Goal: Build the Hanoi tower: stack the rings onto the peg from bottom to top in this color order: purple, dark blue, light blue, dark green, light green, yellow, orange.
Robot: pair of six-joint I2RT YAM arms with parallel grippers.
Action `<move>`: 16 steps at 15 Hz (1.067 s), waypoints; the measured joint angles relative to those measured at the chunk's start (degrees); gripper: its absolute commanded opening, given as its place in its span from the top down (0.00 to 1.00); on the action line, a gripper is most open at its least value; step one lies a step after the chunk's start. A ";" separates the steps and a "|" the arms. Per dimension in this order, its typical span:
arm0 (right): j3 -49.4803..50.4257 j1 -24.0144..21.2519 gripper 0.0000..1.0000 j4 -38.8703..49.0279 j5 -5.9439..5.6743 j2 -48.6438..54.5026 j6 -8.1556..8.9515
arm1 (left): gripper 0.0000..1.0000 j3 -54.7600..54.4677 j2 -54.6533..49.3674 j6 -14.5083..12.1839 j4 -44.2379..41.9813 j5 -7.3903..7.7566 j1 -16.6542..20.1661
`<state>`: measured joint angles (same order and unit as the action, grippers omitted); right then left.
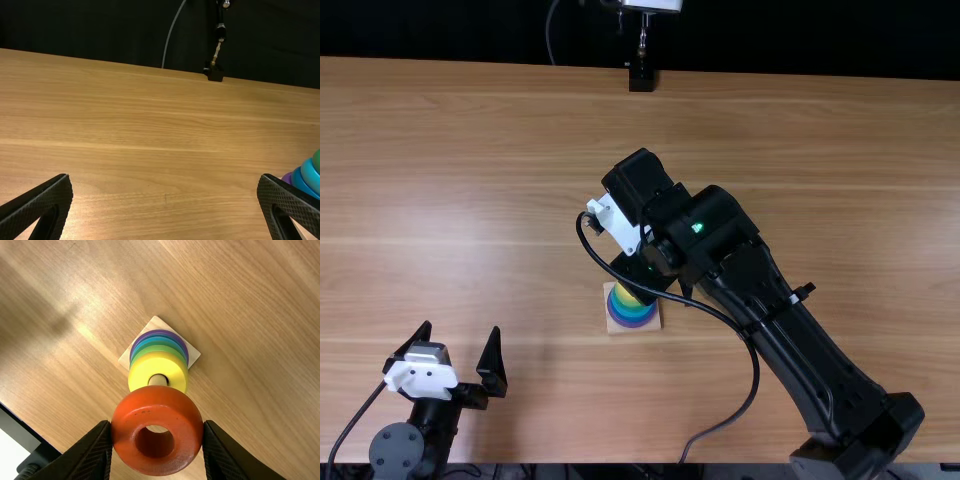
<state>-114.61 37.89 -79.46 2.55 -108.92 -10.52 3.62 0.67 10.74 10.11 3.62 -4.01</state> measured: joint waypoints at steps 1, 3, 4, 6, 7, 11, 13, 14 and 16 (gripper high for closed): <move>-0.02 -0.02 1.00 -0.02 0.02 -0.09 0.00 | 0.00 0.00 0.00 0.00 0.02 0.00 0.00; 0.00 0.00 1.00 0.04 0.00 -1.53 0.00 | 0.00 0.00 0.00 0.00 0.02 0.02 0.00; 0.00 -0.02 1.00 0.02 0.00 -2.47 0.02 | 0.00 0.00 0.02 0.02 0.04 0.00 0.00; 0.26 -0.02 0.95 -0.02 -0.02 -3.17 0.00 | 0.00 0.00 0.02 0.02 0.00 0.00 0.00; 0.26 0.00 0.61 0.00 -0.02 -3.19 -0.04 | 0.00 0.00 0.00 0.00 0.00 -0.02 0.00; 0.26 0.00 0.00 0.04 -0.07 -3.19 0.00 | 0.00 0.00 0.02 0.00 0.02 0.00 0.00; 0.26 0.00 0.00 0.31 -0.07 -3.19 -0.07 | 0.00 0.00 0.00 0.00 0.02 0.00 0.00; 0.24 0.00 0.00 1.77 -0.09 -3.19 -0.07 | 0.00 0.00 0.00 0.00 0.02 0.00 0.00; 0.24 -0.02 0.00 8.02 -0.11 -3.19 -0.07 | 0.00 0.00 0.00 0.02 0.00 -0.02 0.00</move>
<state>-114.37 37.87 -71.44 2.44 -112.12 -10.59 3.62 0.67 10.76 10.11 3.60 -4.01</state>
